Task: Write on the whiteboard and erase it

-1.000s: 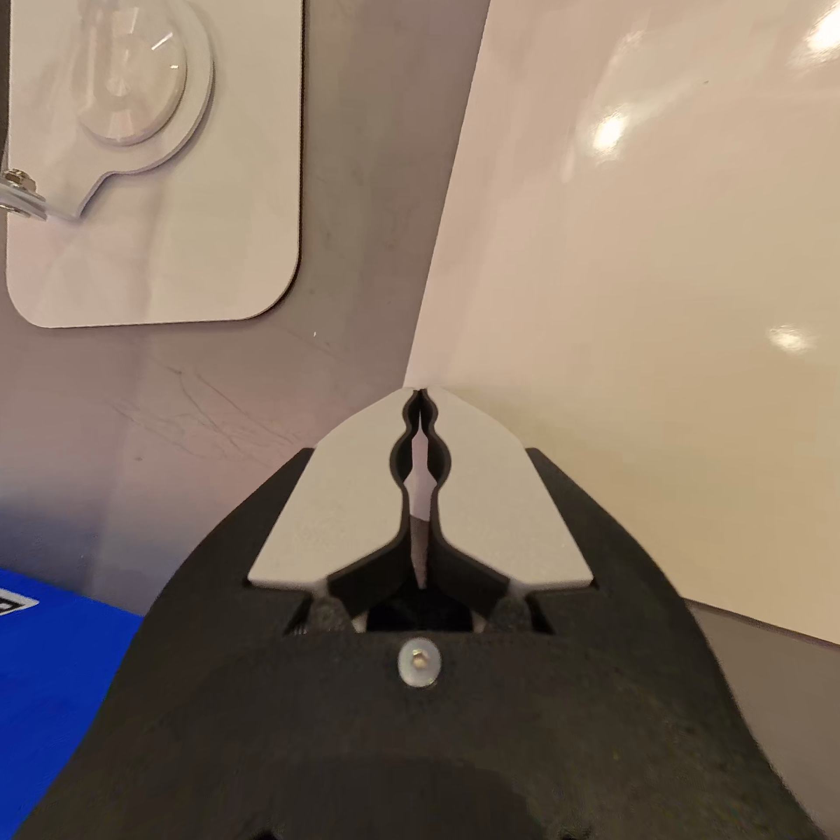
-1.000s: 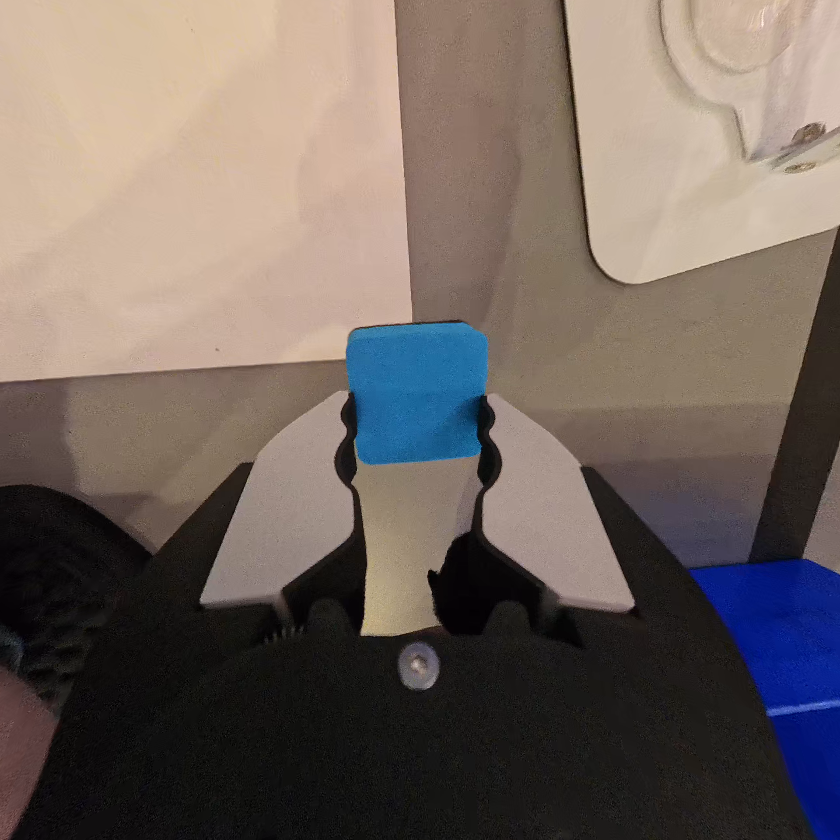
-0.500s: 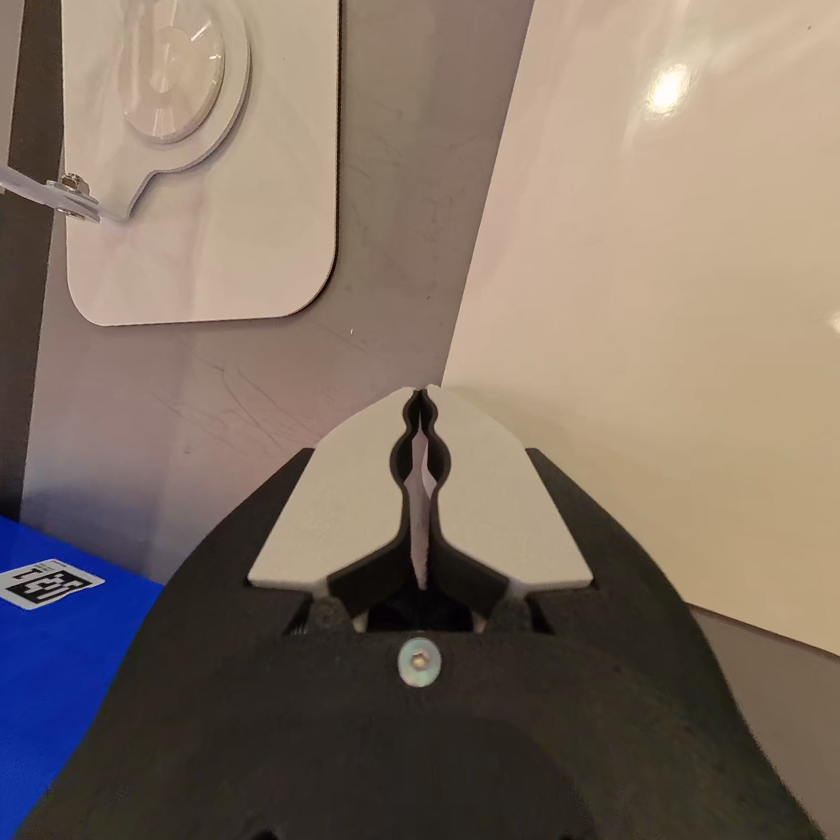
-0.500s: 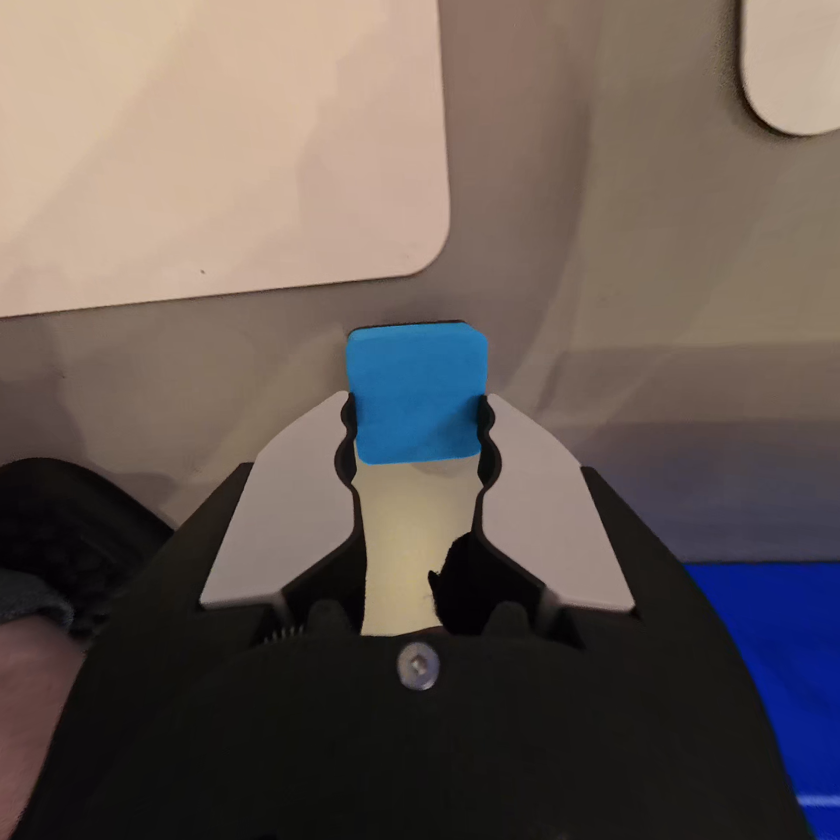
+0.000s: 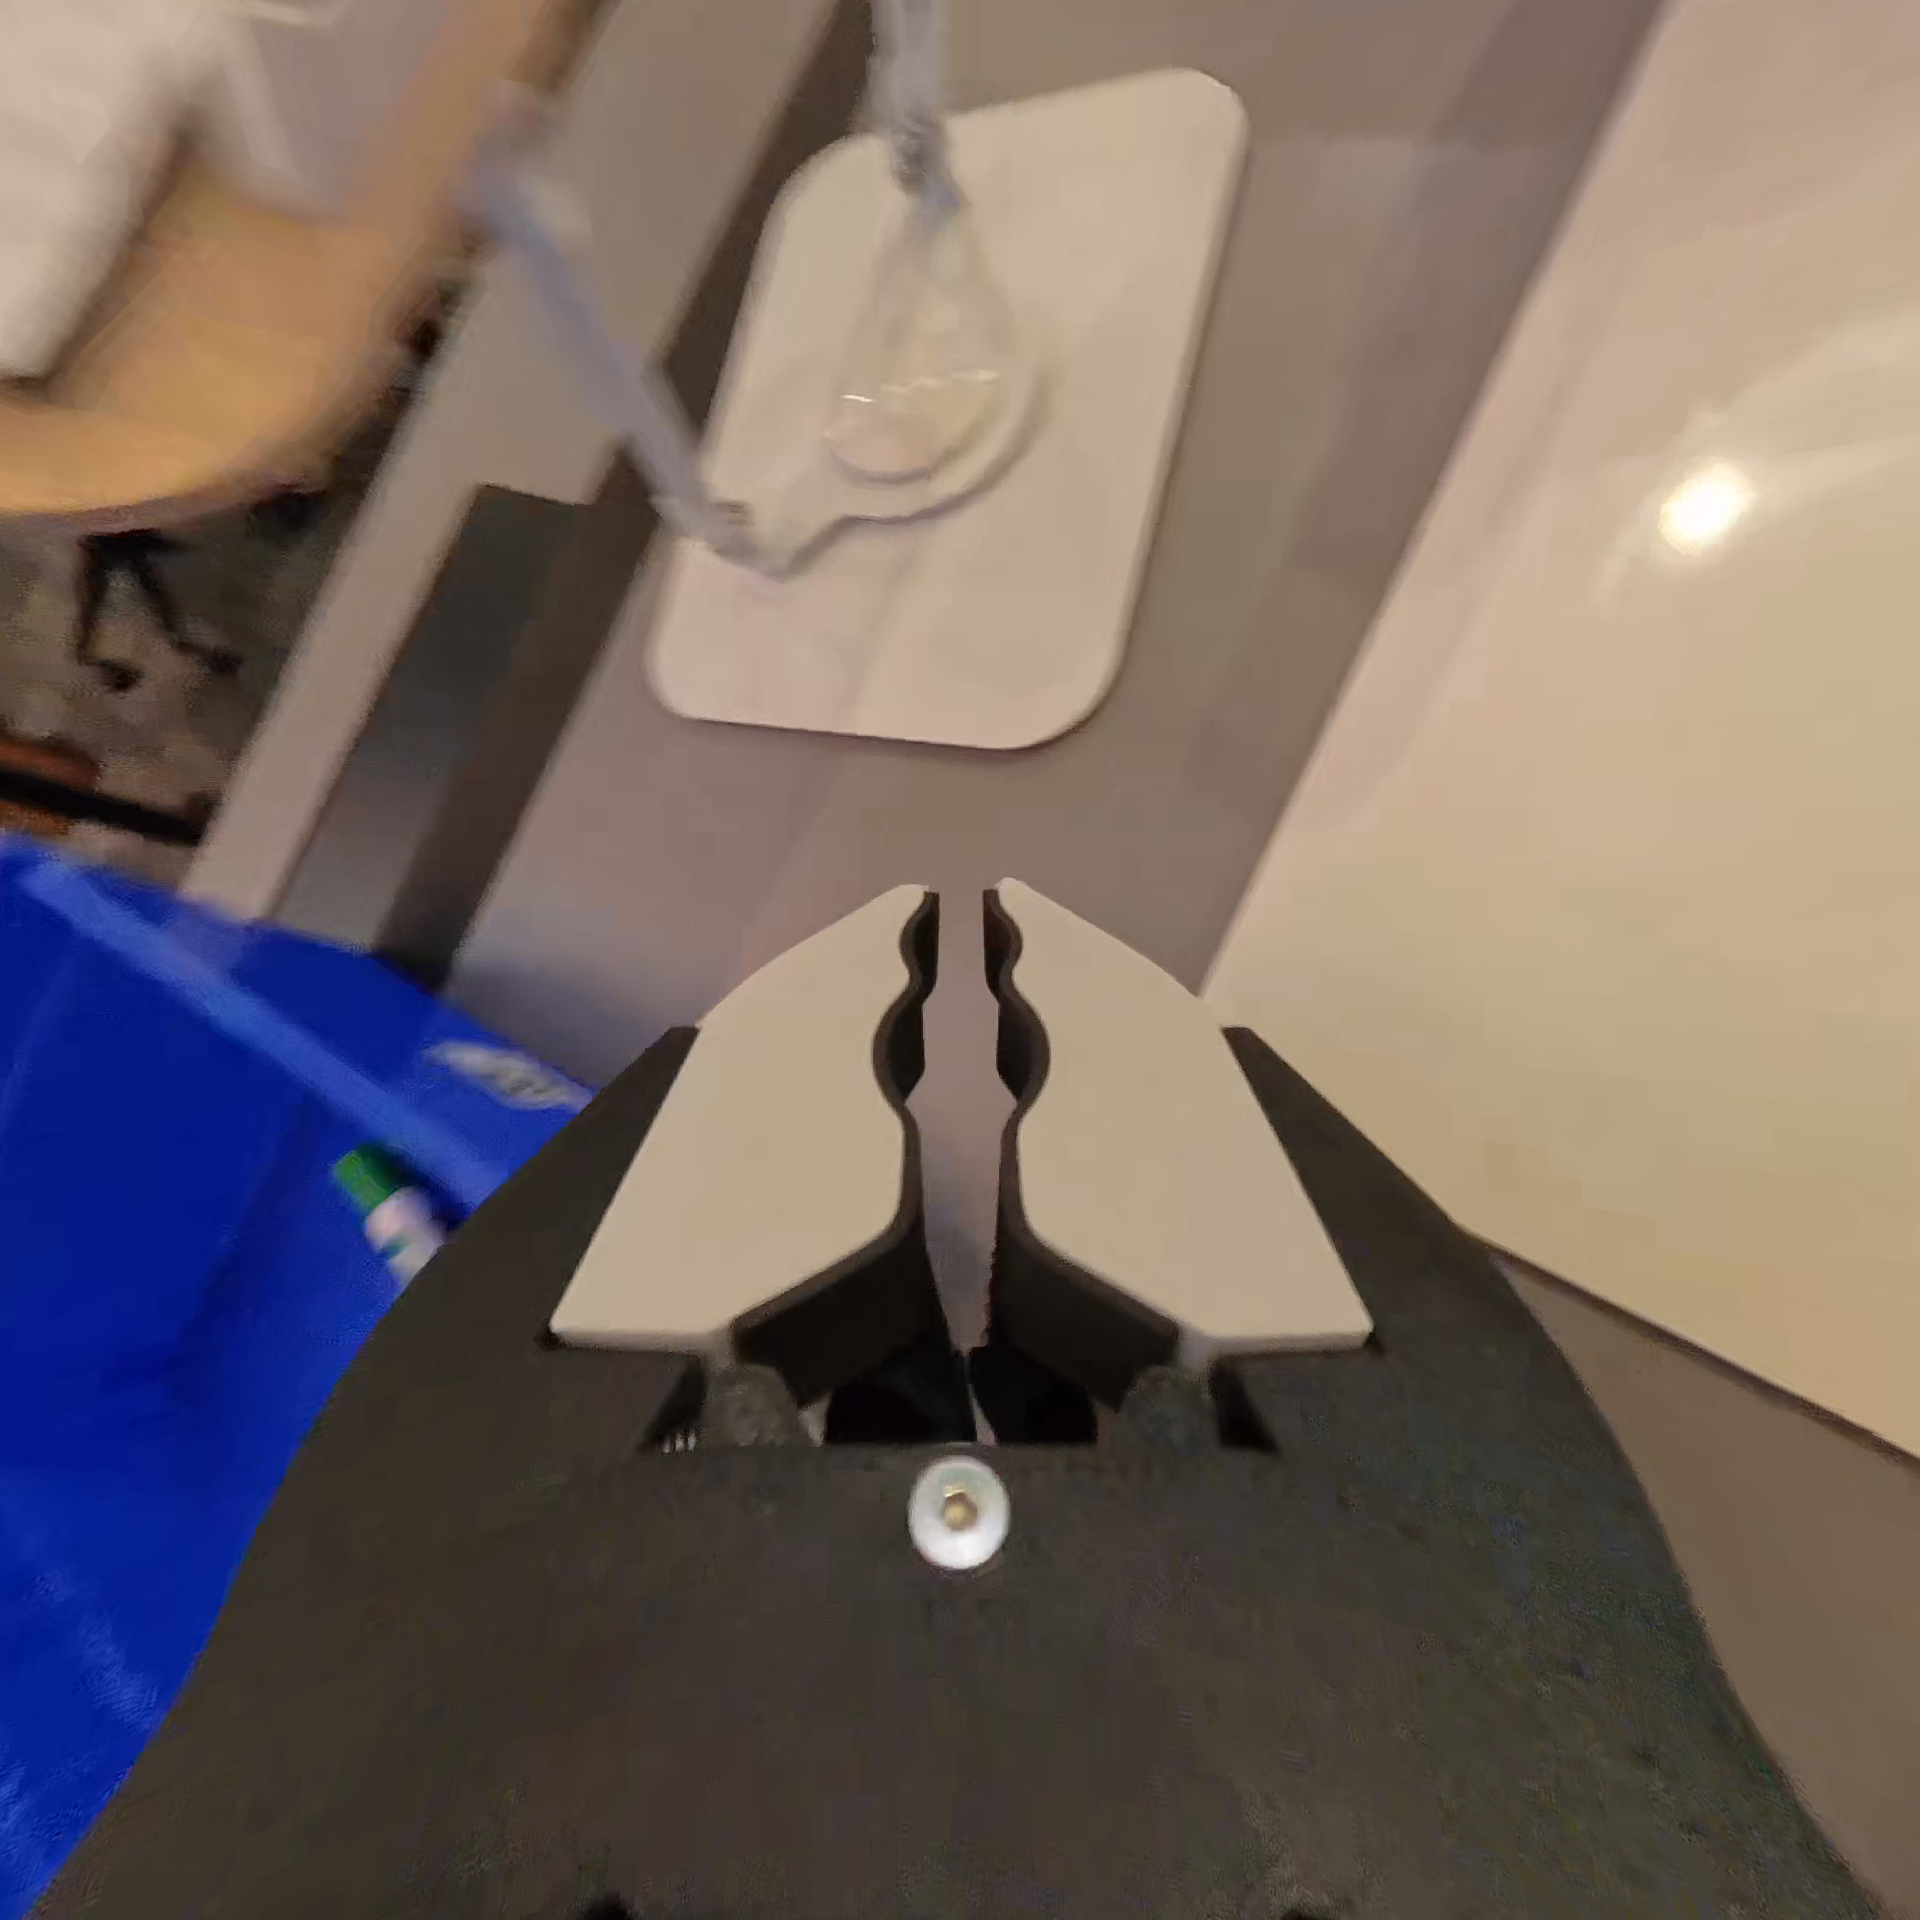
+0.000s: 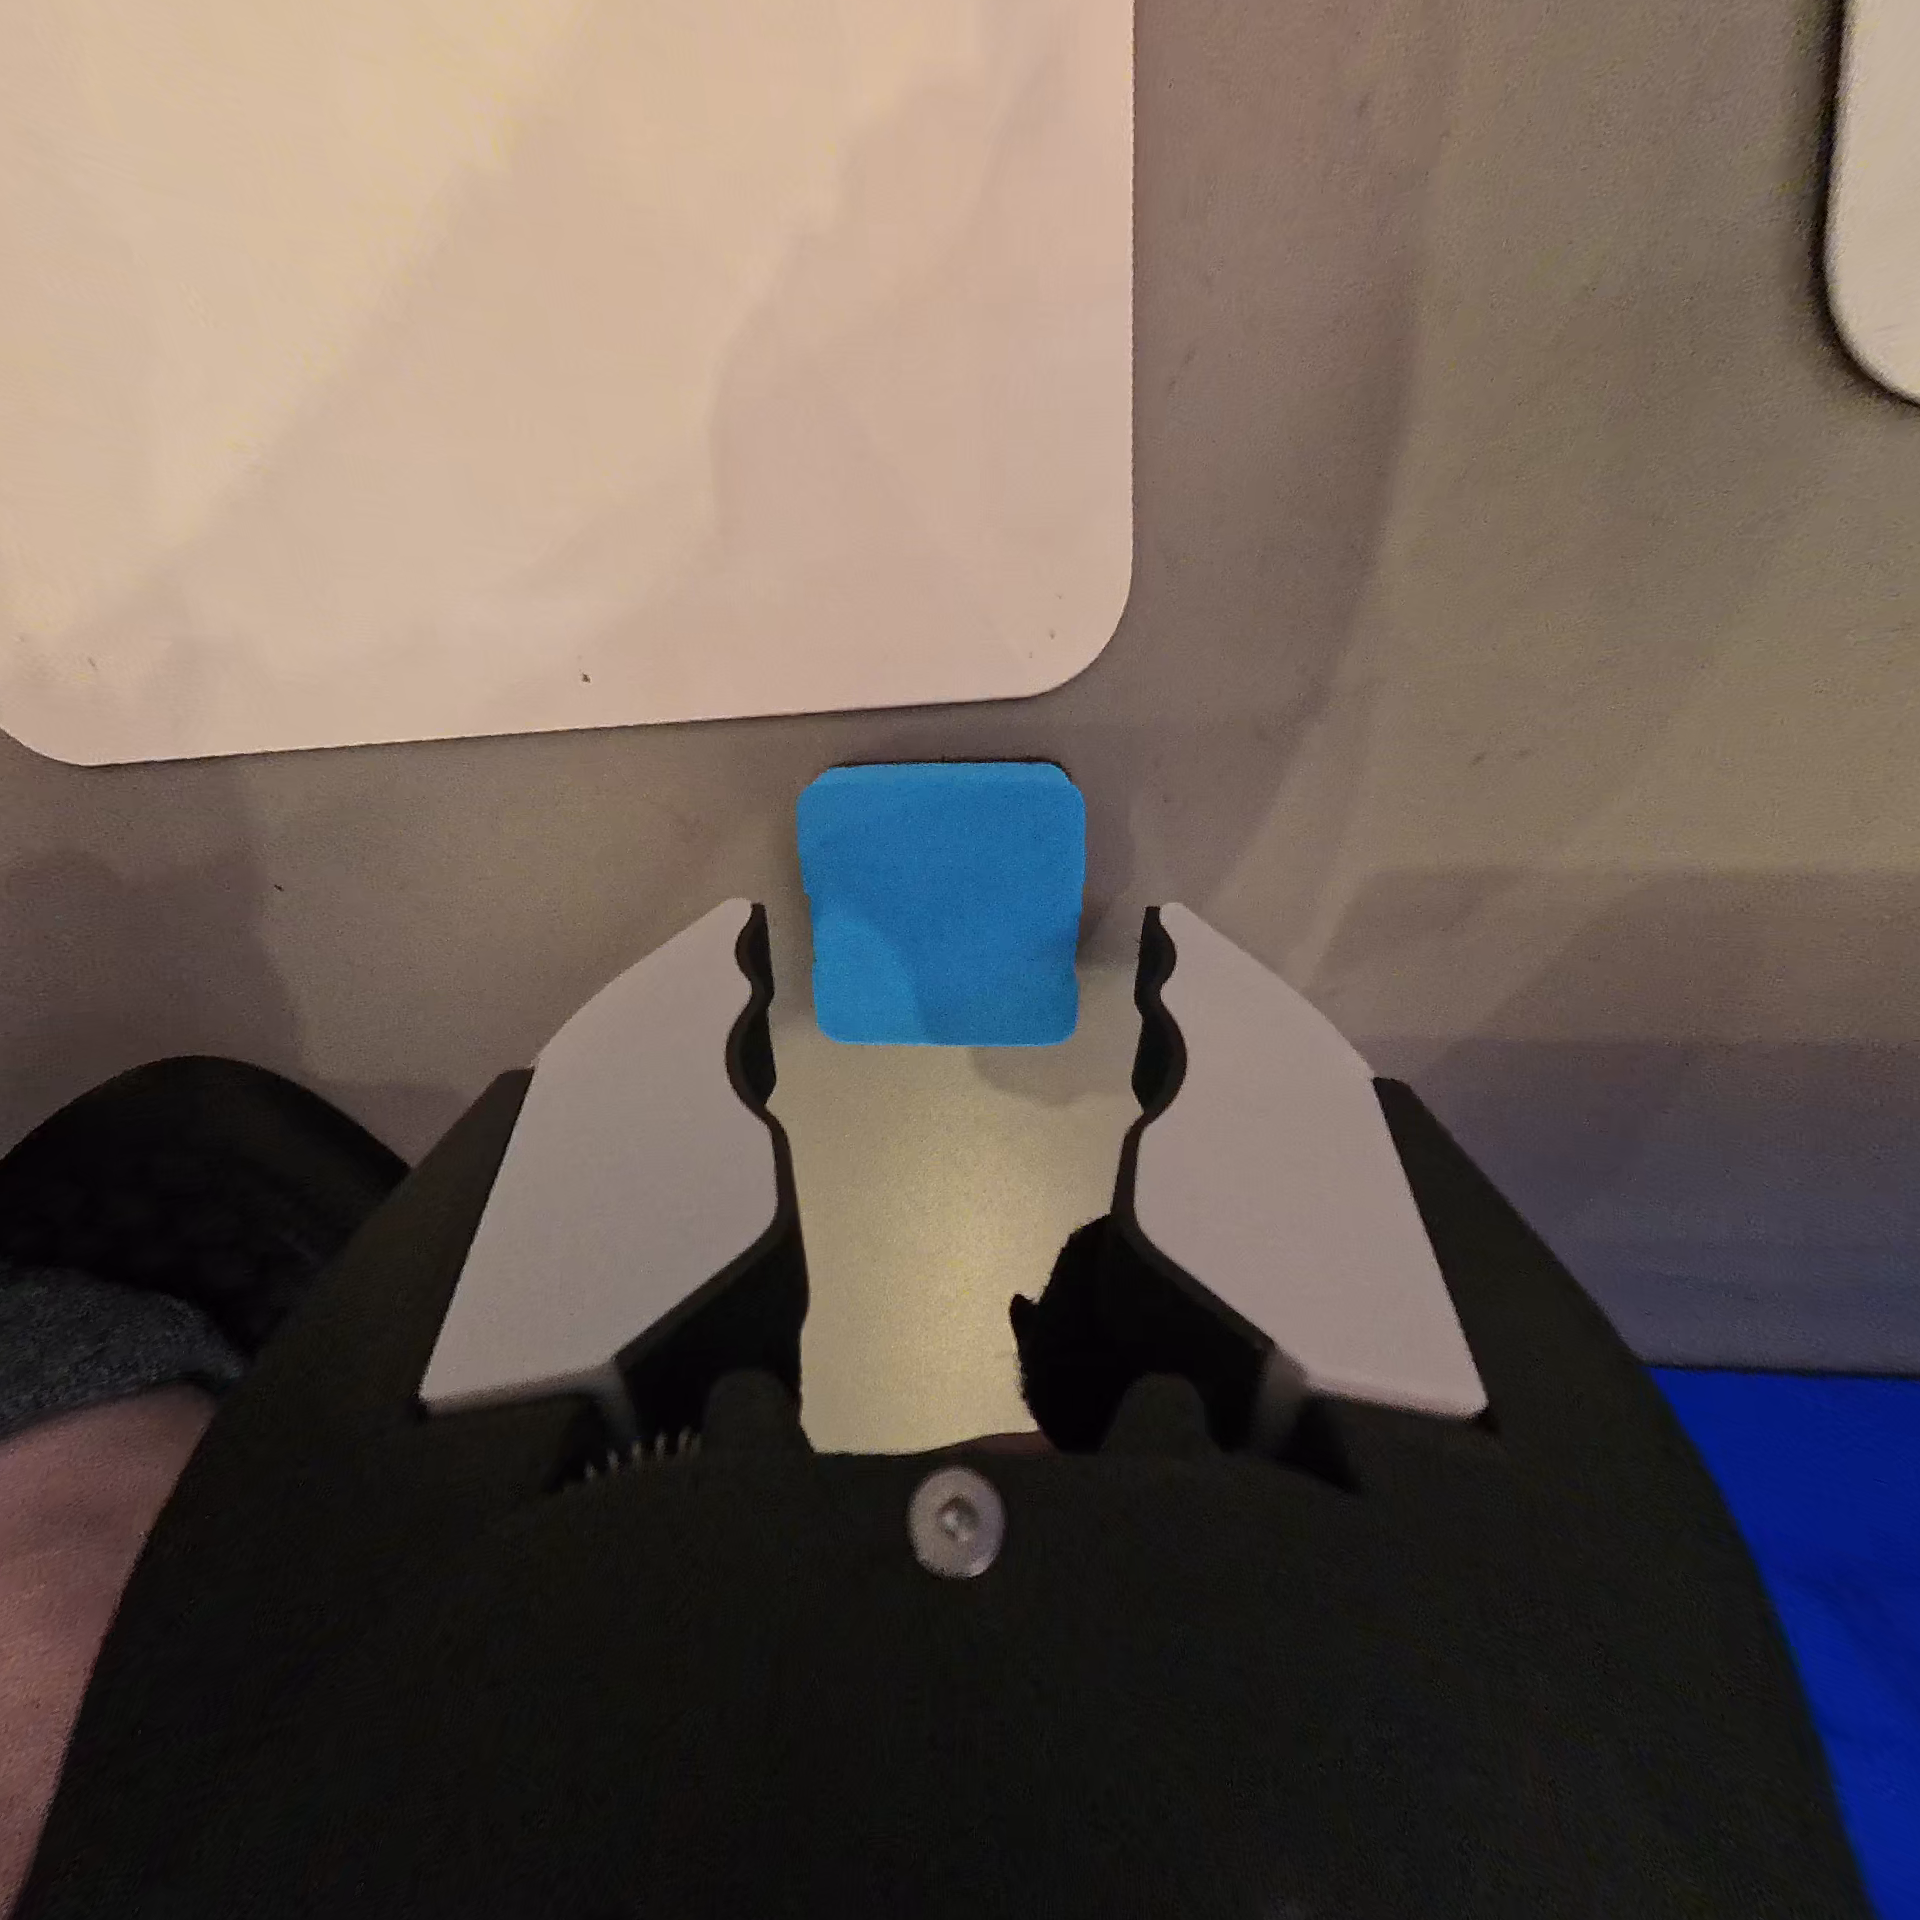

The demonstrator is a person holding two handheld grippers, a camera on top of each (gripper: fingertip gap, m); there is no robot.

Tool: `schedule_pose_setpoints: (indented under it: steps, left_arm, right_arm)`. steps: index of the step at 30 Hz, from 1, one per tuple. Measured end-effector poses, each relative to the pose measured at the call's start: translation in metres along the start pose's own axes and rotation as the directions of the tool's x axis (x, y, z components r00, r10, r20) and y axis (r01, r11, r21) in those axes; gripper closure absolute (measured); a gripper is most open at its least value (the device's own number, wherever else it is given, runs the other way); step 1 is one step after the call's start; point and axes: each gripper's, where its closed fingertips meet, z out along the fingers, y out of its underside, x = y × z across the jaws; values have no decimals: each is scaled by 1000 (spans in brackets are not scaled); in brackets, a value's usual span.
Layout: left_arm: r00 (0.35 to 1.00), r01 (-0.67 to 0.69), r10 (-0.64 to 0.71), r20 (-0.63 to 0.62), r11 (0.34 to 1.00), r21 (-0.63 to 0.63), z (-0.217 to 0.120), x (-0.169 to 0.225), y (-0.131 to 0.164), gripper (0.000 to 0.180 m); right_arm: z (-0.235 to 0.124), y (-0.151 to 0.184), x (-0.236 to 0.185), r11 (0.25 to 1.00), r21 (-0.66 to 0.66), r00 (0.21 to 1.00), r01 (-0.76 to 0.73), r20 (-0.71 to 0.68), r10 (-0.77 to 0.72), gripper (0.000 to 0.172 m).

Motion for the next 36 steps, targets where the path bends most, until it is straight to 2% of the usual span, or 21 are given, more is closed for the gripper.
schedule_pose_setpoints:
  steps: [3,5,7,11,15,18,23,28,33,36]
  left_arm:
    - [984,100,-107,145,993,55,-40,-52,4,166]
    - [959,170,-174,224,985,38,-59,-87,22,163]
    - [934,260,-245,258,965,-24,-62,-117,48,156]
    - [891,415,-355,283,889,-194,-35,-159,105,152]
    - [859,507,-443,255,800,-319,3,-170,144,150]
    - [838,544,-492,234,726,-421,23,-168,167,142]
    - [827,555,-526,199,706,-441,35,-167,165,158]
    - [819,571,-530,218,724,-387,35,-171,165,161]
    - [776,631,-601,193,747,-209,20,-176,153,161]
    - [744,662,-654,135,750,-16,-6,-180,126,161]
  right_arm:
    - [-5,-5,1,999,38,1000,13,-9,-12,105]
    - [-8,-5,2,999,52,1000,14,-18,-13,105]
    - [-10,-7,4,997,75,1000,16,-22,-14,106]
    - [-10,-8,5,997,77,1000,20,-24,-18,107]
    - [-13,-11,4,995,92,999,30,-33,-27,108]
    - [-14,-13,4,995,98,999,36,-36,-33,108]
    - [-12,-15,3,994,100,999,46,-30,-44,108]
    - [-12,-18,5,993,105,997,59,-45,-55,110]
    - [-29,-39,7,975,186,986,125,-130,-102,112]
    - [-44,-58,8,953,243,970,179,-206,-129,113]
